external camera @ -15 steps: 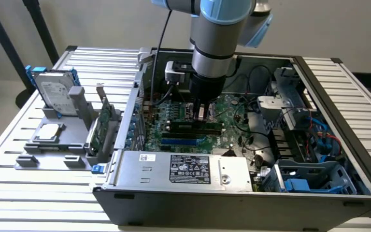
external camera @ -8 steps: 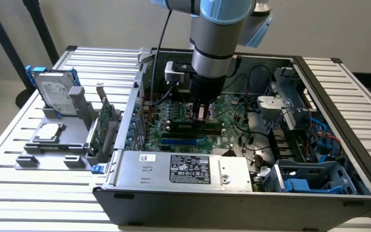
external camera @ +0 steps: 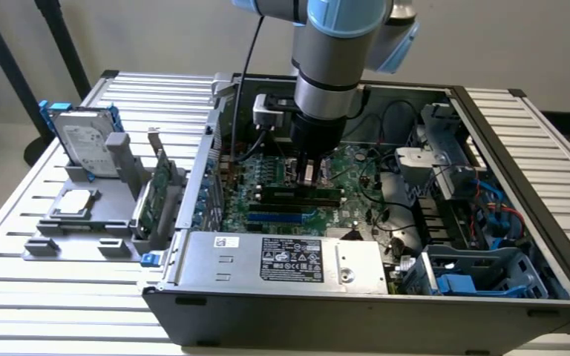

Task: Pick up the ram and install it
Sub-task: 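Insert the ram into the slot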

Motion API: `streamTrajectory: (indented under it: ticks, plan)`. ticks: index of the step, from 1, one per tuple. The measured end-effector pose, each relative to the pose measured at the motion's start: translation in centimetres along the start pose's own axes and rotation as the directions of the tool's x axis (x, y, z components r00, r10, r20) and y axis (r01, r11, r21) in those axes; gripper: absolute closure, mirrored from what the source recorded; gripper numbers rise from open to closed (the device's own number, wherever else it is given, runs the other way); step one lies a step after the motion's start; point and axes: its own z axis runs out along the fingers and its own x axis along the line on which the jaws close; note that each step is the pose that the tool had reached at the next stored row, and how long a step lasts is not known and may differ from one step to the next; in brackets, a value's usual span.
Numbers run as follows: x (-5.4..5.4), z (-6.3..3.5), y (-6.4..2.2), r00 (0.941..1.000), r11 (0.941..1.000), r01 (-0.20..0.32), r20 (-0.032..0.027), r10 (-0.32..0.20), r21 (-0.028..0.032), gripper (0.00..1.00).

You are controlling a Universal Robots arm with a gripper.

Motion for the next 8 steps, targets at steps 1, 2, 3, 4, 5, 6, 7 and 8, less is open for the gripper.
streamTrajectory:
  ticks: [1,2,3,4,5,6,7,8]
  plan:
    - [0.0,0.01,0.0,1.0,1.0,0.0,-0.0001,0.0,-0.0002,0.86]
    - [0.0,0.03,0.0,1.0,1.0,0.0,-0.0001,0.0,-0.0003,0.86]
    - [0.0,0.04,0.0,1.0,1.0,0.0,-0.0001,0.0,-0.0005,0.86]
    - [0.0,0.05,-0.01,1.0,1.0,0.0,-0.0002,0.0,-0.0007,0.86]
    - [0.0,0.06,-0.01,1.0,1.0,0.0,-0.0003,0.0,-0.0008,0.86]
    - [0.0,0.07,-0.01,1.0,1.0,0.0,-0.0003,0.0,-0.001,0.86]
    - [0.0,0.07,-0.01,1.0,1.0,0.0,-0.0005,0.0,-0.0012,0.86]
    - [-0.01,0.07,-0.01,1.0,1.0,0.0,-0.0007,0.0,-0.0012,0.86]
